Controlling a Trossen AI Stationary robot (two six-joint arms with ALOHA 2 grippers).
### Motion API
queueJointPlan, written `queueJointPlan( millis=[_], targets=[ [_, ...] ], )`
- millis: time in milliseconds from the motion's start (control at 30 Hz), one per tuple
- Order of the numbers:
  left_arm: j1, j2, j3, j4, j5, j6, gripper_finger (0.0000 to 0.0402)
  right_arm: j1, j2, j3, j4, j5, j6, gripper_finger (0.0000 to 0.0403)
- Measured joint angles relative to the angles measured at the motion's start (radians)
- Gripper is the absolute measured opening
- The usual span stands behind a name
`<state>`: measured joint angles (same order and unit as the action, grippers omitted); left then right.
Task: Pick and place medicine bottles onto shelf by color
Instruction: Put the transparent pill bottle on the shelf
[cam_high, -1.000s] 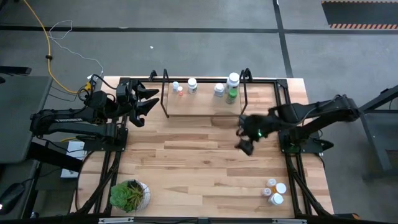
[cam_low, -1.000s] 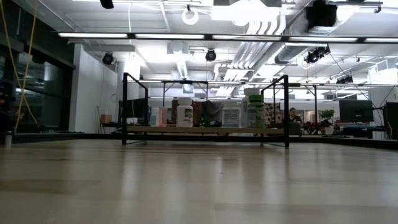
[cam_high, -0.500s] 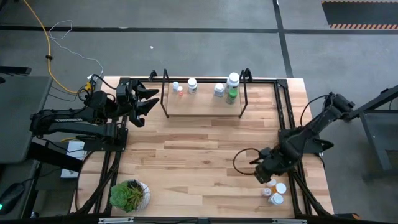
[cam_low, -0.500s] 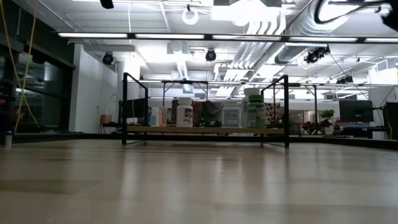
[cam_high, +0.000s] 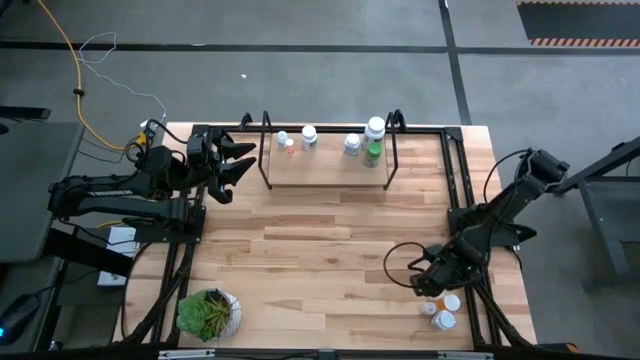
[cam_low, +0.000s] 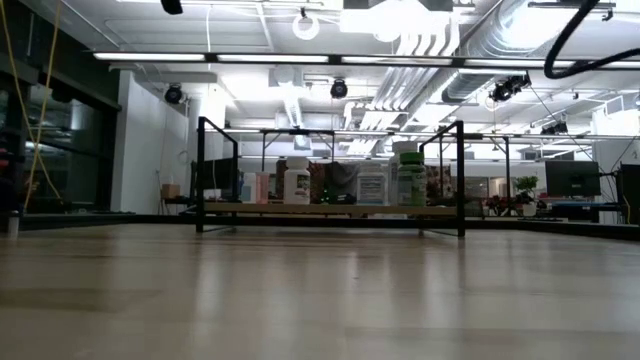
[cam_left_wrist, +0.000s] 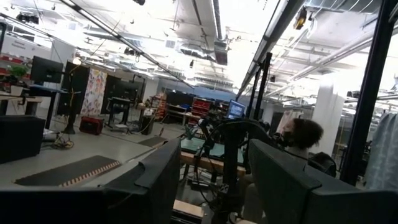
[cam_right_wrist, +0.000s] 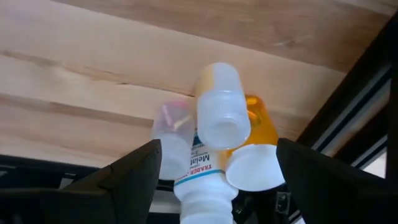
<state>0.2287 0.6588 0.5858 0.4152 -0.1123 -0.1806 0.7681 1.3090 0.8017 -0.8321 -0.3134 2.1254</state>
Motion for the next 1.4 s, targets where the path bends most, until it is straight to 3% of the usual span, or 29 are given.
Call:
queueJointPlan(
  millis=[233,567,1100,1400],
  targets=[
    [0.000,0.000,0.000,0.000,0.000,0.000,0.0179,0.000,0.000,-0.048,0.081,0.012,0.032,0.0268],
    [0.000,0.000,0.000,0.000,0.000,0.000,0.0179,0.000,0.000,-0.053,0.055,0.016,0.033,0.0223],
    [0.000,0.000,0.000,0.000,-0.001,0.001,0.0179,0.000,0.001,-0.084,0.073,-0.023,0.051,0.0215],
    [0.000,0.000,0.000,0.000,-0.004,0.001,0.0179,-0.001,0.002,-0.098,0.089,0.015,0.074,0.0215]
  ],
)
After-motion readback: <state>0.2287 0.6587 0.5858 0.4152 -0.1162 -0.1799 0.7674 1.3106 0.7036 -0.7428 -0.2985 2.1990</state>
